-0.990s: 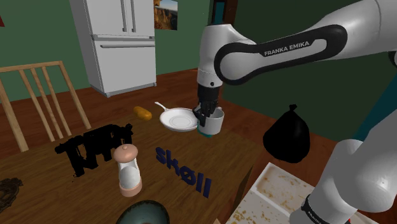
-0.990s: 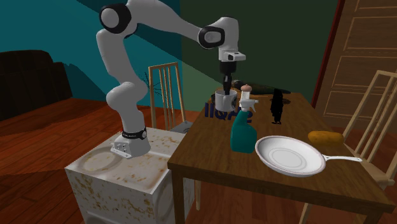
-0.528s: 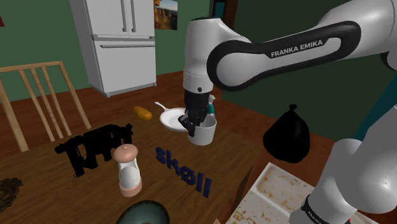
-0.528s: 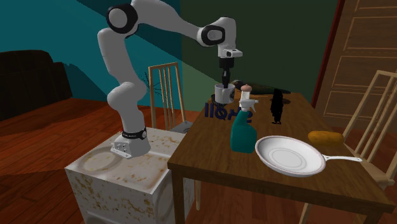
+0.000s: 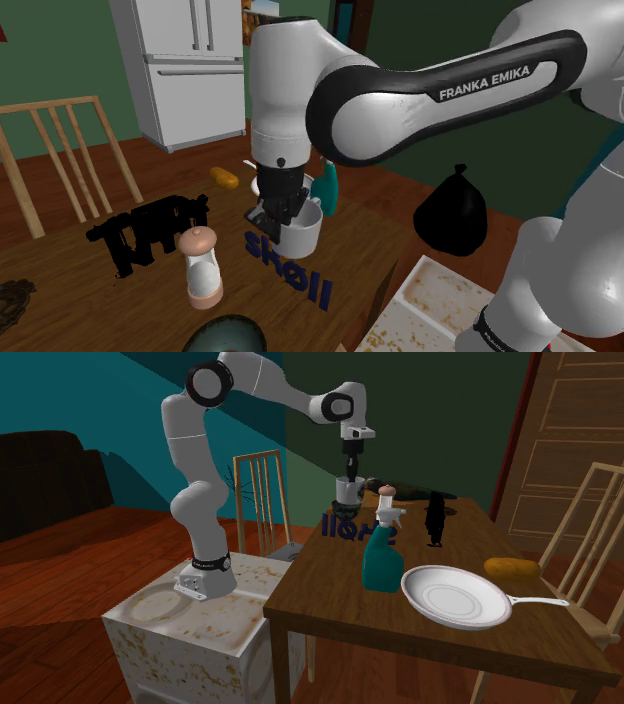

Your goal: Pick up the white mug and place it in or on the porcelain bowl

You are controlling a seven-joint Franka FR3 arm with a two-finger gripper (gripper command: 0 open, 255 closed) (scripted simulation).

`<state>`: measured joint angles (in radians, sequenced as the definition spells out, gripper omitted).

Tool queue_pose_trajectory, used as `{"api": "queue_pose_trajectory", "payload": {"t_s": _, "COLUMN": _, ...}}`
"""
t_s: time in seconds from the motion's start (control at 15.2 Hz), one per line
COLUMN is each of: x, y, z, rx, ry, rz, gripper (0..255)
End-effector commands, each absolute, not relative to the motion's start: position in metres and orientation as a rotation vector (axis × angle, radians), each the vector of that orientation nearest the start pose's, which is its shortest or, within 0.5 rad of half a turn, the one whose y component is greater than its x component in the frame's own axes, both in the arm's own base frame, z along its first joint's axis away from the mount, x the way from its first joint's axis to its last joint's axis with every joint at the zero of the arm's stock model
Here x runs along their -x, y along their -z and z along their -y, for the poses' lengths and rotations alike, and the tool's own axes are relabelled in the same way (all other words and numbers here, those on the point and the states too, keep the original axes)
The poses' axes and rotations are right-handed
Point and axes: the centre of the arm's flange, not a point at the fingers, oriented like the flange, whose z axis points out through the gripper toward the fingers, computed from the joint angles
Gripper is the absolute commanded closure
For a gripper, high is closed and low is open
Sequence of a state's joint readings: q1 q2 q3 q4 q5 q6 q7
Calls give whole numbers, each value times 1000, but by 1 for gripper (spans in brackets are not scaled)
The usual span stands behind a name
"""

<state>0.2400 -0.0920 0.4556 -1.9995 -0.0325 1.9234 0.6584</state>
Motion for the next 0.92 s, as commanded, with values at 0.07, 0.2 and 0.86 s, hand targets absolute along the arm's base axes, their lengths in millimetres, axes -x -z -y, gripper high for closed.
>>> {"api": "queue_pose_trajectory", "payload": {"t_s": 0.07, "x": -398, "y": -500, "z": -382, "rx": 3191, "ry": 79, "rz": 71, "gripper": 255}}
{"api": "queue_pose_trajectory", "payload": {"t_s": 0.2, "x": -391, "y": -501, "z": -408, "rx": 3191, "ry": 79, "rz": 71, "gripper": 255}}
{"api": "queue_pose_trajectory", "payload": {"t_s": 0.86, "x": -358, "y": -505, "z": -528, "rx": 3191, "ry": 79, "rz": 71, "gripper": 255}}
